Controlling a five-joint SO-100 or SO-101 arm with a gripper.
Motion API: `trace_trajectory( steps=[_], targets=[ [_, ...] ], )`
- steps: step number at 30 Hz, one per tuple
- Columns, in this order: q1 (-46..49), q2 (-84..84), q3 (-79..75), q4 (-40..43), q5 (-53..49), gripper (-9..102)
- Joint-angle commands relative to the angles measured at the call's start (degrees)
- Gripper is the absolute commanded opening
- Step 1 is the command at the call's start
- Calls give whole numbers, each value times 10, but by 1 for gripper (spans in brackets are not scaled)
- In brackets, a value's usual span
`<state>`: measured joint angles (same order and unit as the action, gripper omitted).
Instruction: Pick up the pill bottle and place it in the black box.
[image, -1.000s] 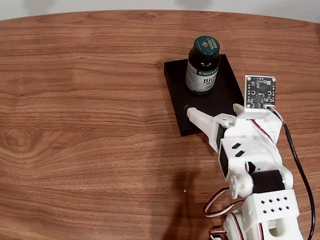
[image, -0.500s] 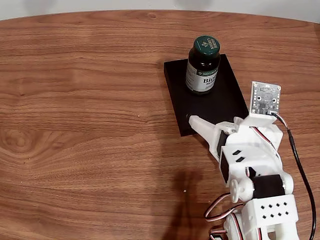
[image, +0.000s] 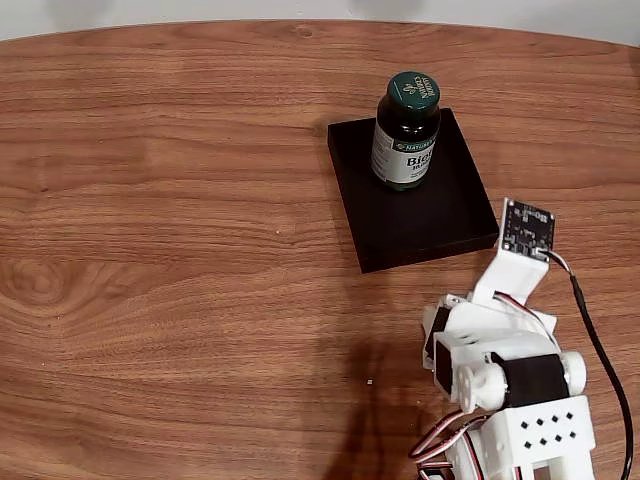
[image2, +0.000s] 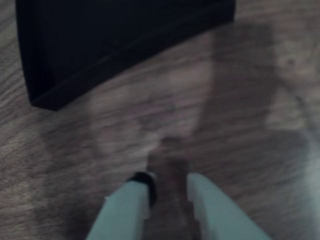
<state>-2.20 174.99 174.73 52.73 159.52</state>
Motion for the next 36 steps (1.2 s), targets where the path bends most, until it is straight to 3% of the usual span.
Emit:
trace_trajectory(
  steps=[1,7,24,36],
  targets=[
    [-9,21,-11,55,-28,0],
    [-42,90,-11,163,-7,0],
    [-22,117,-11,315,166,0],
    [-1,125,-11,327,173,0]
  ],
)
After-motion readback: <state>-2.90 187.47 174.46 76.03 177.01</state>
